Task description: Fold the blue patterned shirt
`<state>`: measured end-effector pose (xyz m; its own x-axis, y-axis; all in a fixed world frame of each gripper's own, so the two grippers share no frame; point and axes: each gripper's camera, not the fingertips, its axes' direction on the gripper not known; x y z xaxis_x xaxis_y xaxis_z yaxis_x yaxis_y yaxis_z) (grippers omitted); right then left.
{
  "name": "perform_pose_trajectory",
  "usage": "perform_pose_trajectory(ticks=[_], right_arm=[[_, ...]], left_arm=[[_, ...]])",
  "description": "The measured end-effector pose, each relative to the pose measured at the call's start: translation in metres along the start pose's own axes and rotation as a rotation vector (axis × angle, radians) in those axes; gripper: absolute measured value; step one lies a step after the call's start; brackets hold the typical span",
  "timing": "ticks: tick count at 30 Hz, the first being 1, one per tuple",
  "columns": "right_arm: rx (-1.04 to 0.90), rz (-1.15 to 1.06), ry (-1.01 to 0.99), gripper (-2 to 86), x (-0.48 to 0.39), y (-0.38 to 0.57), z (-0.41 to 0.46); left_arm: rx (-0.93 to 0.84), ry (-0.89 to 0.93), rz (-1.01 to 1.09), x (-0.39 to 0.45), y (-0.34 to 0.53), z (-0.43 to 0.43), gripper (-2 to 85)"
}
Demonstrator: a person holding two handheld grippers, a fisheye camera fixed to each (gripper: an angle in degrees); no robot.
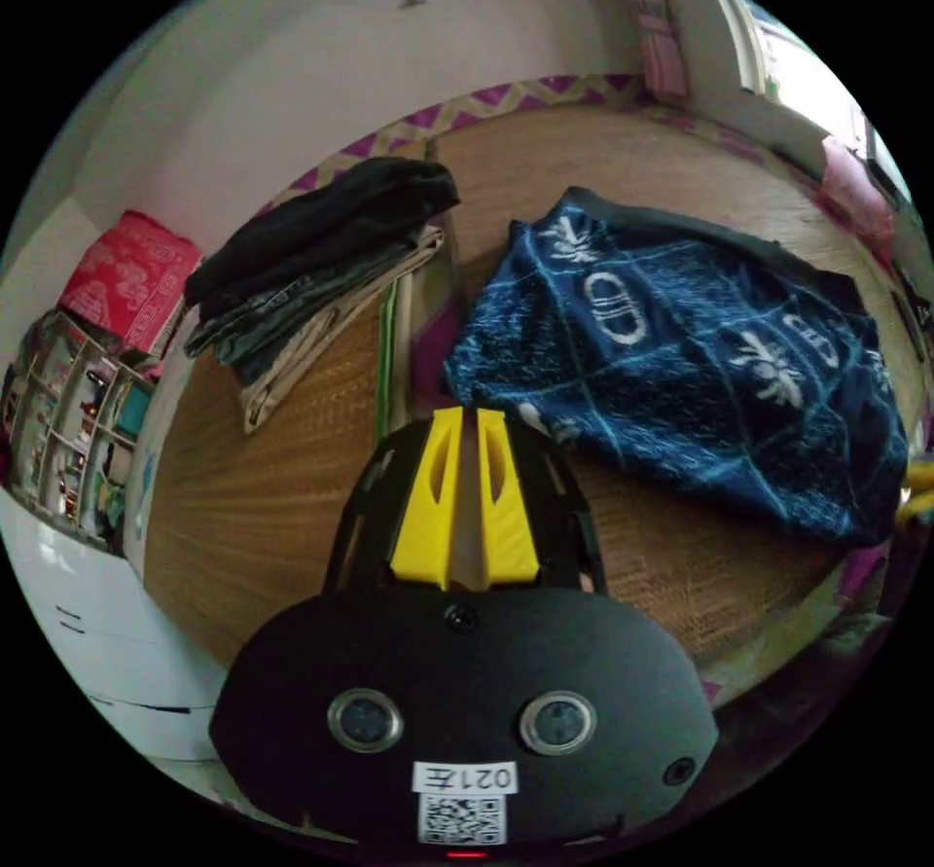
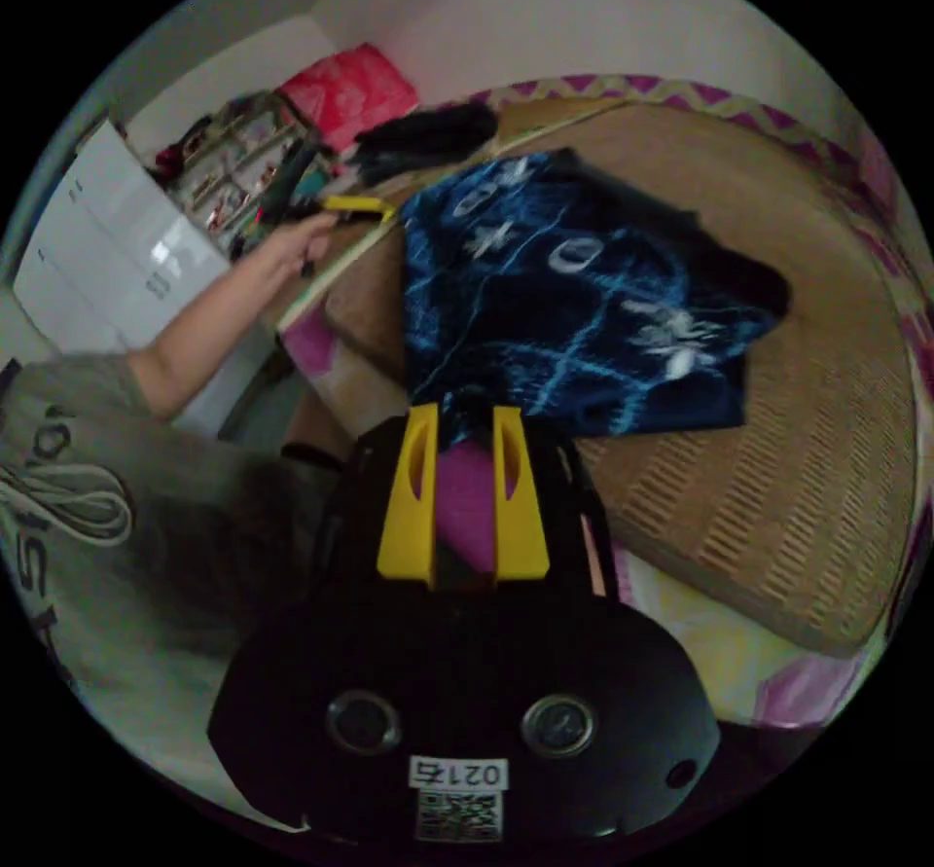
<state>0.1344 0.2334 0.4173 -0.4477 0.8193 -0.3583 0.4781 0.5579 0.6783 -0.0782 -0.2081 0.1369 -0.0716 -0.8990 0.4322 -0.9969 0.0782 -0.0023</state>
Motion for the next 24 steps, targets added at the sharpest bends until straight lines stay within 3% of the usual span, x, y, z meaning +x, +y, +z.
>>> perform_pose_trajectory(ticks=[5,11,19,24], right_arm=[[0.191,0.153,0.202,11.8,0.094,-0.013,-0.08],[-0.03,0.26,0.092,12.9,0.216,-0.082,-0.048],[-0.223,0.327,-0.192,13.6,0.281,-0.119,-0.003],[-0.256,0.309,-0.242,13.8,0.285,-0.127,0.012]], left_arm=[[0.073,0.357,-0.042,0.051,0.093,-0.068,9.5],[0.107,0.591,-0.027,0.119,0.149,-0.119,8.9],[0.004,0.664,-0.007,0.144,0.169,-0.145,9.9],[-0.073,0.702,-0.126,0.128,0.168,-0.151,10.1]])
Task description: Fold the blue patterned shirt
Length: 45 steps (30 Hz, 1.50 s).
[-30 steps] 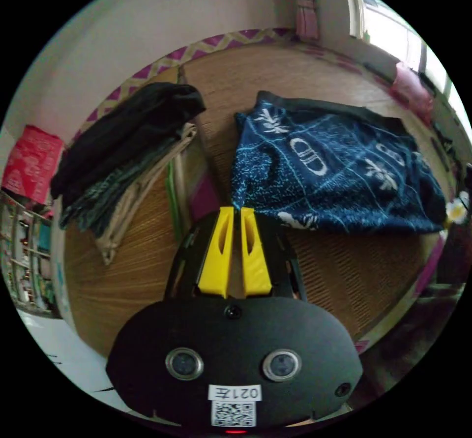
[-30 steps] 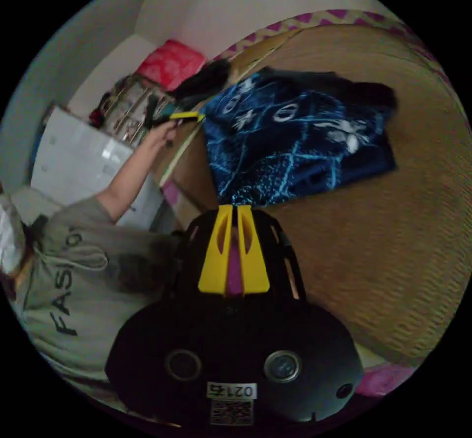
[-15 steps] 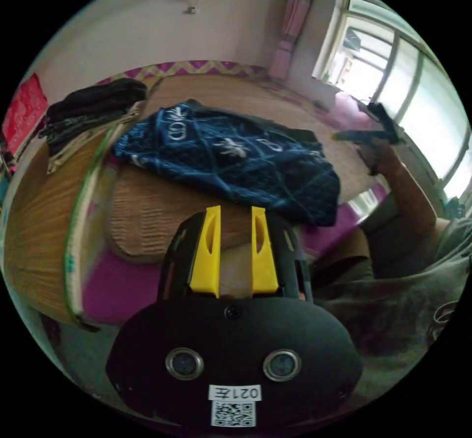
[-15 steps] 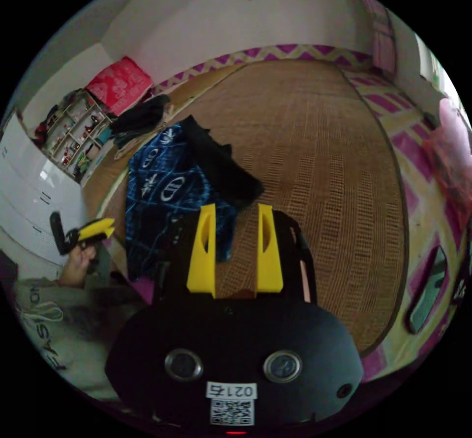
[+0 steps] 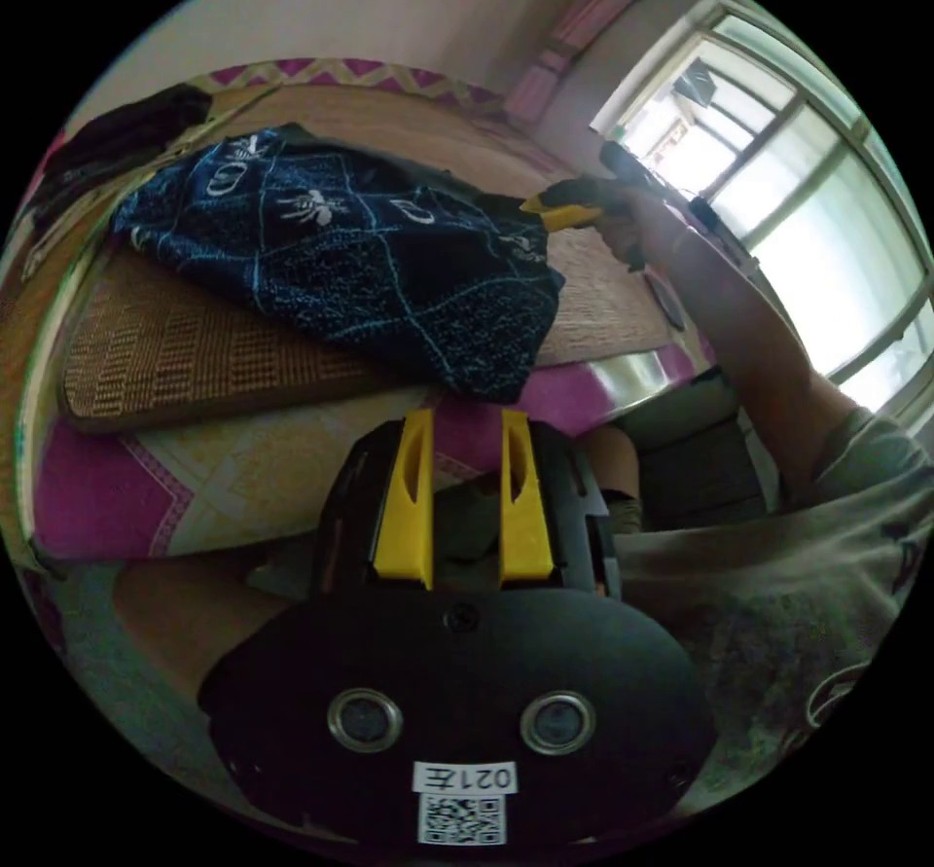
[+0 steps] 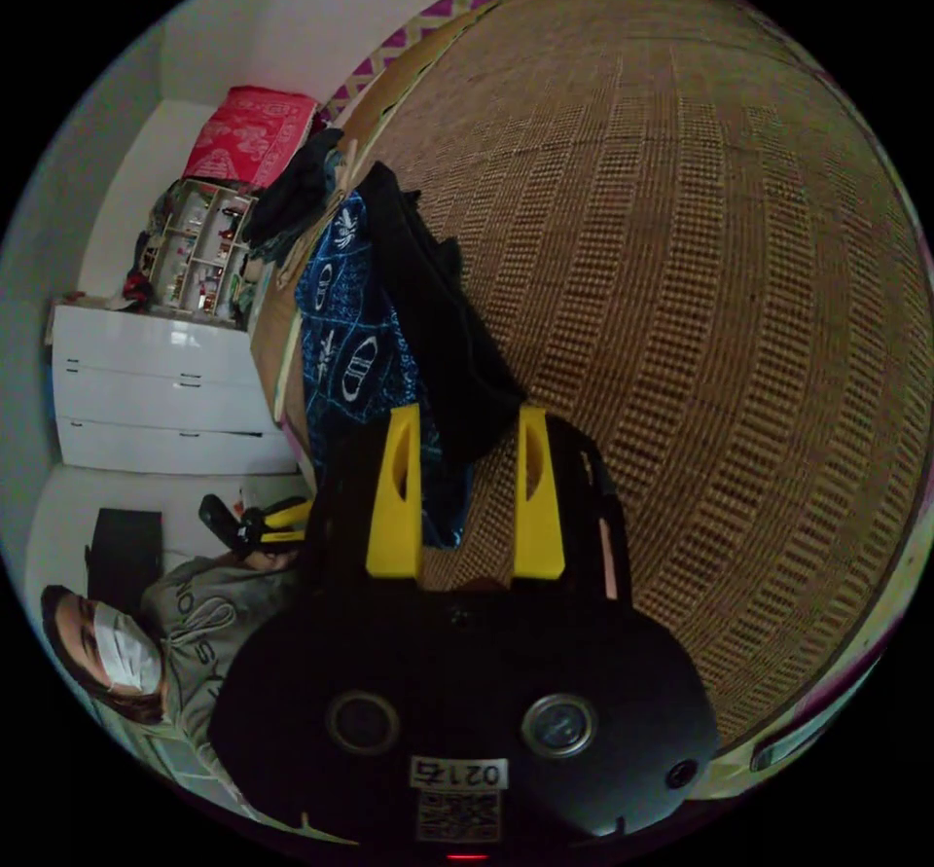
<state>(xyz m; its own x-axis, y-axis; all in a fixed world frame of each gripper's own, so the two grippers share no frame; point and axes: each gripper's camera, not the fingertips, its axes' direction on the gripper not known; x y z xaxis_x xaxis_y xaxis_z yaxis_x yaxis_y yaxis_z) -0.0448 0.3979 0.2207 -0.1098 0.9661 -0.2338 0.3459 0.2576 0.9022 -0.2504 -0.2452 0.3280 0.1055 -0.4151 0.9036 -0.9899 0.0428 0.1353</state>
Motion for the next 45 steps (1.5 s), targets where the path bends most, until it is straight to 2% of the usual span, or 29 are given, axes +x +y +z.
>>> perform_pose_trajectory(ticks=[4,13,18,28,32,36,38,45], right_arm=[[-0.009,-0.028,0.05,14.0,-0.013,-0.007,0.014],[0.036,-0.005,0.005,13.5,-0.006,-0.014,0.024],[0.047,-0.008,-0.05,13.5,-0.002,-0.014,0.026],[0.055,-0.024,-0.146,4.2,-0.004,-0.025,0.043],[0.102,-0.107,-0.137,3.4,-0.046,-0.029,0.017],[0.134,-0.196,-0.107,3.2,-0.107,-0.049,-0.004],[0.14,-0.234,-0.094,3.3,-0.147,-0.077,-0.009],[0.064,-0.202,-0.073,3.8,-0.227,-0.22,0.039]], left_arm=[[0.03,0.024,-0.125,-0.01,-0.005,-0.02,10.9],[0.073,0.028,-0.396,-0.034,-0.016,-0.063,10.3],[0.057,0.089,-0.441,-0.041,-0.022,-0.086,10.7],[0.033,0.226,-0.43,-0.074,-0.036,-0.134,0.5],[0.101,0.187,-0.324,-0.072,-0.048,-0.184,-0.4],[0.181,0.25,-0.306,-0.092,-0.066,-0.239,-0.5],[0.234,0.342,-0.369,-0.126,-0.082,-0.276,-0.5],[0.326,0.463,-0.58,-0.256,-0.142,-0.34,-0.7]])
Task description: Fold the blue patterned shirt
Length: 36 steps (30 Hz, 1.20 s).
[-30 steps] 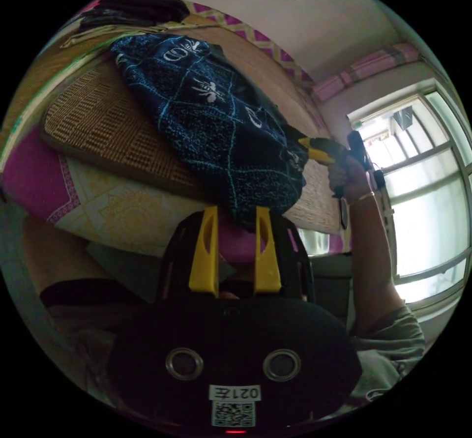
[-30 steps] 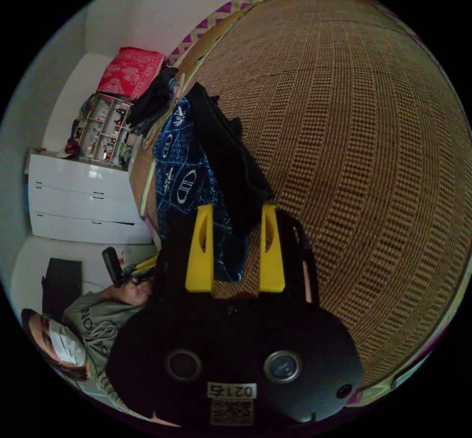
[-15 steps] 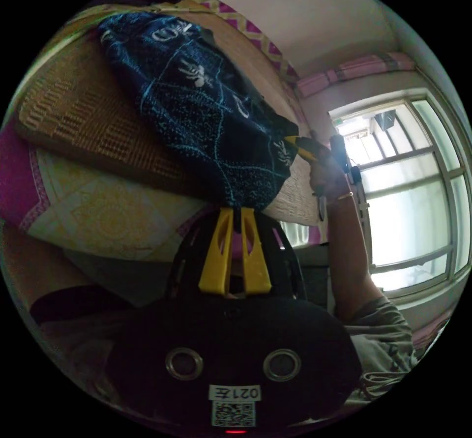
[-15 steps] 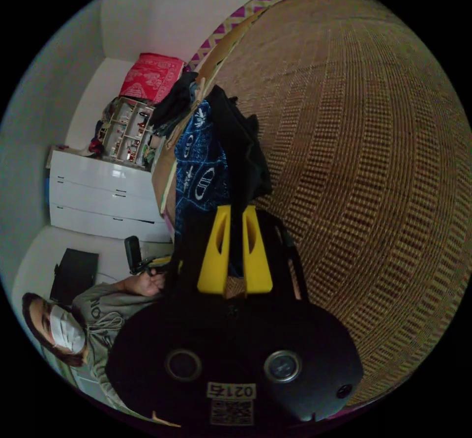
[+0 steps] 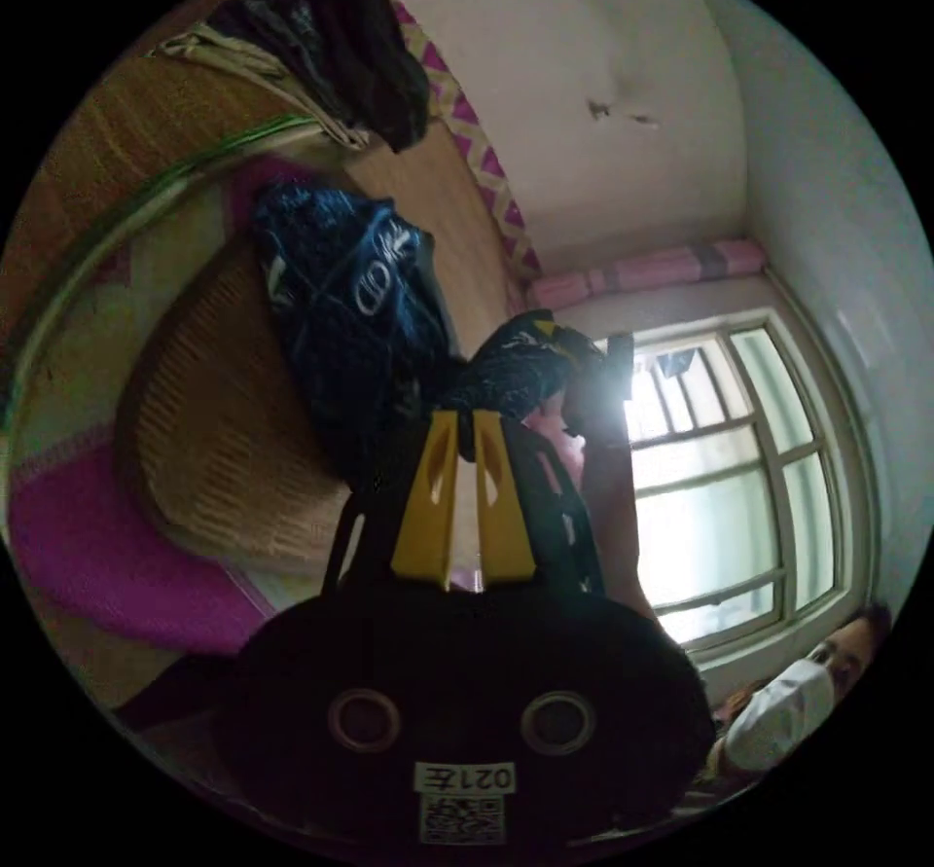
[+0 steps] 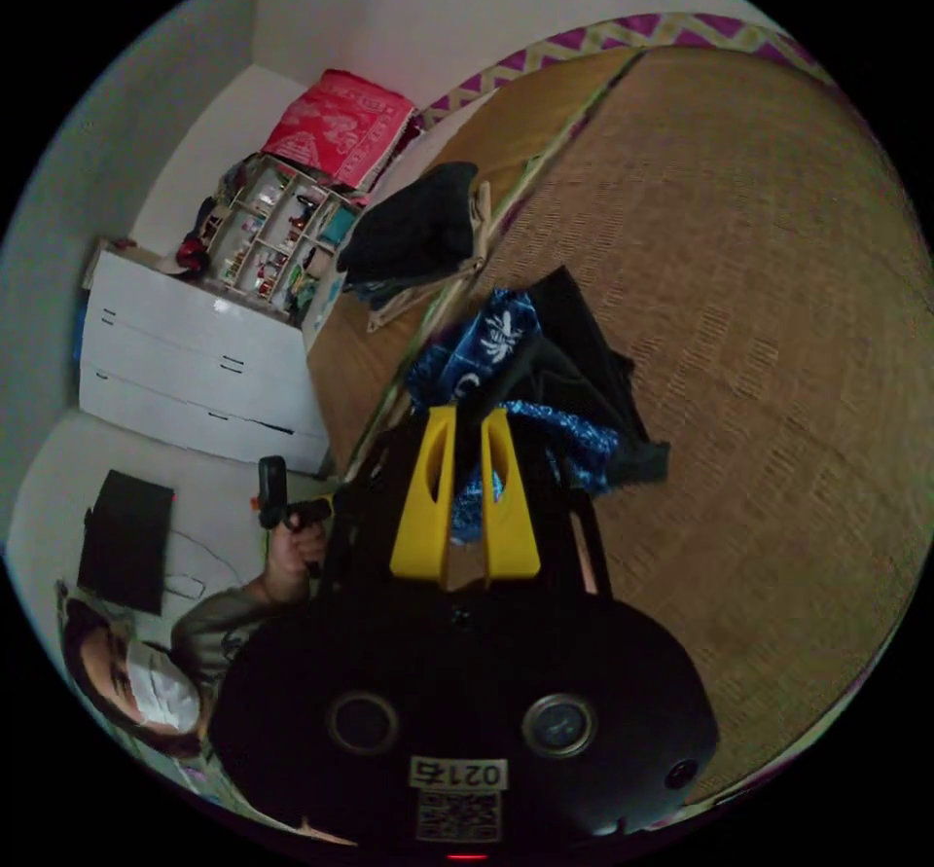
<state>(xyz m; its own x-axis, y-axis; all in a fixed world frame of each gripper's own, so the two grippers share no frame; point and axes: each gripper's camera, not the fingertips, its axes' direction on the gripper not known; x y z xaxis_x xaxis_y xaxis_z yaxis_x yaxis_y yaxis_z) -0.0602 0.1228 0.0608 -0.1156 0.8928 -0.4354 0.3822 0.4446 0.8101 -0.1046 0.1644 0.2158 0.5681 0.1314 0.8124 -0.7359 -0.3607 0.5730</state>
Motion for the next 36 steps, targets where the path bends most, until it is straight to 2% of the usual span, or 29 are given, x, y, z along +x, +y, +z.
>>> perform_pose_trajectory(ticks=[2,7,10,15,17,19,22,24,25,26,30,31,32,36], right_arm=[[-0.035,0.026,0.066,4.2,-0.007,-0.058,0.038],[-0.031,0.033,0.155,7.5,0.001,-0.13,0.106],[0.014,0.06,0.128,9.9,0.008,-0.129,0.121],[0.127,-0.114,0.266,11.1,-0.038,-0.083,0.1],[0.181,-0.214,0.334,11.2,-0.074,-0.057,0.1],[0.202,-0.292,0.394,10.3,-0.1,-0.045,0.11],[0.068,-0.459,0.506,7.4,-0.135,-0.036,0.162],[-0.033,-0.522,0.608,5.2,-0.144,-0.031,0.204],[-0.088,-0.546,0.708,4.8,-0.142,-0.027,0.232],[-0.075,-0.598,0.763,4.3,-0.142,-0.02,0.244],[-0.068,-0.553,0.708,3.2,-0.14,-0.009,0.21],[0.021,-0.509,0.653,4.9,-0.136,0.002,0.177],[0.103,-0.431,0.609,7.2,-0.126,0.017,0.143],[0.208,-0.141,0.445,12.5,-0.063,0.067,0.069]], left_arm=[[0.058,-0.03,-0.05,-0.021,-0.05,-0.011,-0.7],[0.161,0.009,-0.214,-0.085,-0.117,-0.013,-0.4],[0.126,0.089,-0.138,-0.086,-0.124,-0.018,-0.1],[0.275,-0.144,0.093,-0.031,-0.094,-0.05,-0.3],[0.302,-0.316,0.288,0.013,-0.084,-0.035,0.2],[0.249,-0.392,0.424,0.04,-0.086,-0.004,1.2],[0.102,-0.509,0.563,0.064,-0.1,0.062,2.9],[0.023,-0.67,0.56,0.058,-0.111,0.097,2.2],[-0.039,-0.811,0.496,0.043,-0.121,0.116,0.8],[-0.09,-0.848,0.51,0.028,-0.124,0.126,-0.1],[-0.009,-0.696,0.442,0.016,-0.119,0.102,-0.8],[0.027,-0.662,0.435,0.017,-0.112,0.091,-0.9],[0.062,-0.648,0.443,0.021,-0.103,0.08,-0.9],[0.087,-0.532,0.46,0.024,-0.067,0.054,-1.0]])
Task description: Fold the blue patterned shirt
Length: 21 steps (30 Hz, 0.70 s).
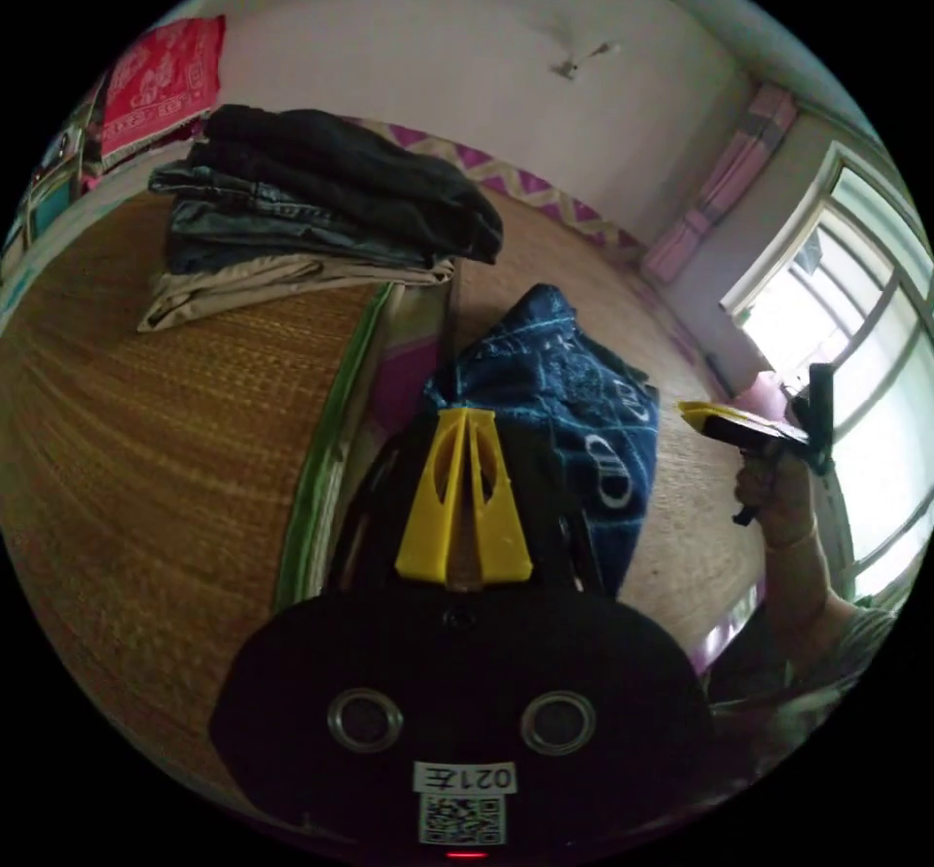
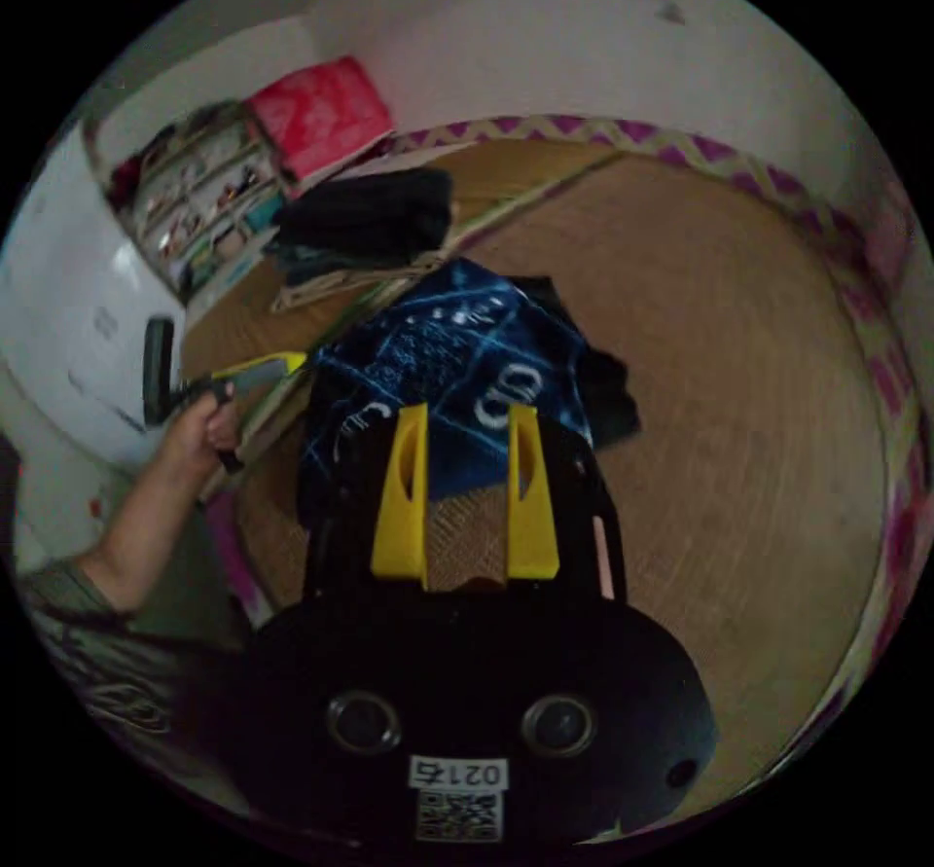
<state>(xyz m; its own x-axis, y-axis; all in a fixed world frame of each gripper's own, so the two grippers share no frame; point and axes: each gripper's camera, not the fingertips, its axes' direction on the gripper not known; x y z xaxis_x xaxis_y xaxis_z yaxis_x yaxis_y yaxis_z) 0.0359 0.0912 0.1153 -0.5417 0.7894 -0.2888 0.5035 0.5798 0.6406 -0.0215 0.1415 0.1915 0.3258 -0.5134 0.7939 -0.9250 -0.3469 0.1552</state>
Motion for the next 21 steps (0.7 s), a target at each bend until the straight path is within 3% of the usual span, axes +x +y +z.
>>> perform_pose_trajectory(ticks=[3,5,8,16,21], right_arm=[[-0.015,0.33,-0.172,14.5,0.074,0.053,0.007],[-0.011,0.536,-0.39,15.9,0.115,0.089,0.032],[0.062,0.663,-0.579,15.6,0.129,0.11,0.057],[0.108,0.867,-0.619,5.4,0.156,0.116,0.092],[0.071,0.671,-0.527,4.1,0.195,0.072,0.051]], left_arm=[[-0.005,0.064,0.014,0.013,0.033,-0.014,-0.9],[-0.013,0.091,0.032,0.026,0.059,-0.021,-1.0],[0.019,0.151,0.02,0.034,0.084,-0.032,-1.0],[0.039,0.171,-0.022,0.046,0.12,-0.037,-1.0],[-0.033,0.105,0.077,0.069,0.135,-0.011,-1.0]])
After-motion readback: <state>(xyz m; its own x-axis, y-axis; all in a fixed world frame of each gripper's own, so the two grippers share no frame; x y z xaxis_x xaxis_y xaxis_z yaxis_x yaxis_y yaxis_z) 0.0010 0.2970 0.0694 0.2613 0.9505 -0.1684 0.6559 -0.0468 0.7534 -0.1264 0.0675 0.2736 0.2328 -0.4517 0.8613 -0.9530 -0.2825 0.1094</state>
